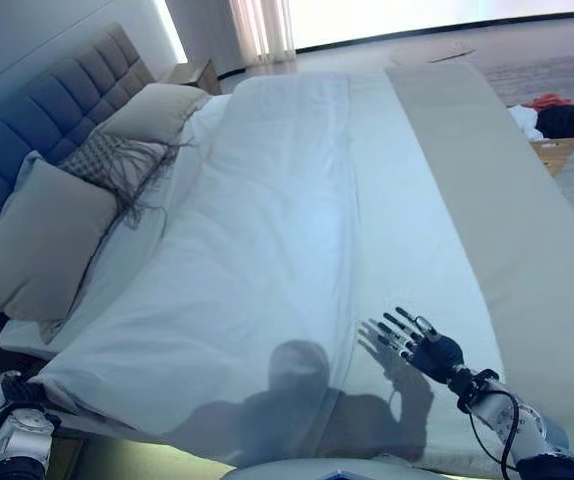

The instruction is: Make the bed neatly

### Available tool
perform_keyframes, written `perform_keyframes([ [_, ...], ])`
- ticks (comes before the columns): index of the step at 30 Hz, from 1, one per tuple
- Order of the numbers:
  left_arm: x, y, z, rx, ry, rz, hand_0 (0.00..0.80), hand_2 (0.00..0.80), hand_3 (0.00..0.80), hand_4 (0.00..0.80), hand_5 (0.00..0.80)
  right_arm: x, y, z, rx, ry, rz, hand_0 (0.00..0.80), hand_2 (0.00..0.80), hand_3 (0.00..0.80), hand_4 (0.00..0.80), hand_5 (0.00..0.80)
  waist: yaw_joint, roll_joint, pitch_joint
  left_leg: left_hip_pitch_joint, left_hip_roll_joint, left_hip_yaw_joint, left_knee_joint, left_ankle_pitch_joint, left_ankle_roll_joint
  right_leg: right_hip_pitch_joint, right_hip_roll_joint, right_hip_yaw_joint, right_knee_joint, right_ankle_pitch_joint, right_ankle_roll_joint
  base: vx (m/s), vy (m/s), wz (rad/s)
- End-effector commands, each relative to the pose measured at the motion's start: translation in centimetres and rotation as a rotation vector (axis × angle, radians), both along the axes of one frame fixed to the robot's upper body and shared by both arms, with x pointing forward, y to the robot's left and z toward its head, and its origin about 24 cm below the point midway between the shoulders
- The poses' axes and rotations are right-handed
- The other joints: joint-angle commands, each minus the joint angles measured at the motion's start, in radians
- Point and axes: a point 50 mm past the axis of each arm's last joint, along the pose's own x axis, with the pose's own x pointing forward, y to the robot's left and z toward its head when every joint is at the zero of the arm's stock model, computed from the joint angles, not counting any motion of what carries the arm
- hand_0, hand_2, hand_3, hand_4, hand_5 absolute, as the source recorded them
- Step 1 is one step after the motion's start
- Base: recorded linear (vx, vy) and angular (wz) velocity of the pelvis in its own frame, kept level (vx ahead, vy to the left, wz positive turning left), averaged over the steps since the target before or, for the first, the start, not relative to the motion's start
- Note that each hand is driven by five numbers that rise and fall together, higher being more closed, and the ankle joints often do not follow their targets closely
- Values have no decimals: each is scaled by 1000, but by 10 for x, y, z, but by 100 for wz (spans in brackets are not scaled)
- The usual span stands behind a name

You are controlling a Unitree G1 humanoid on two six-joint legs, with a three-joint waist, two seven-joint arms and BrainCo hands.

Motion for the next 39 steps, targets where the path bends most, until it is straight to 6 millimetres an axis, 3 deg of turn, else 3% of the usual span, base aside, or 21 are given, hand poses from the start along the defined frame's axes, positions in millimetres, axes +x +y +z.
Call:
perform_keyframes([
  [1,-36,83,108,419,-50,258,800,800,800,800,800,11,5,12,86,-101,-57,0,0,0,0,0,77,-49,-15,-28,-35,-24,6,-33,24,80,-93,3,-301,367,109,0,0,0],
  [14,-41,81,99,364,-25,270,778,778,778,778,778,10,3,12,99,-116,-94,0,0,0,0,0,88,-64,-8,-23,-25,-34,7,-36,22,90,-80,-1,-313,370,113,-11,-18,2],
  [15,-40,80,97,348,-40,271,536,536,536,536,536,10,4,12,102,-116,-96,0,0,0,0,0,89,-64,-7,-23,-24,-34,6,-35,22,92,-79,-2,-314,370,114,-19,-36,11],
  [16,-40,78,91,320,-56,275,0,0,0,0,0,10,5,11,108,-118,-96,0,0,0,0,0,89,-66,-8,-21,-22,-32,5,-34,21,94,-78,-4,-315,370,113,-14,-25,12],
  [25,-50,37,22,132,-72,240,0,0,0,0,0,13,9,9,120,-115,-107,0,0,0,0,0,108,-75,-1,-27,-21,-42,10,-37,23,95,-76,-11,-314,365,111,-18,2,7],
  [34,-56,17,-5,-19,-19,87,0,0,0,0,0,15,16,4,136,-114,-88,0,0,0,0,0,121,-81,1,-27,-10,-37,13,-36,19,97,-75,-14,-315,369,112,-8,-8,12],
  [39,-55,15,-5,-42,-115,101,0,0,0,0,0,19,19,4,140,-120,-87,0,0,0,0,0,123,-83,3,-38,-9,-23,19,-19,25,92,-82,-24,-314,385,100,-47,5,3],
])
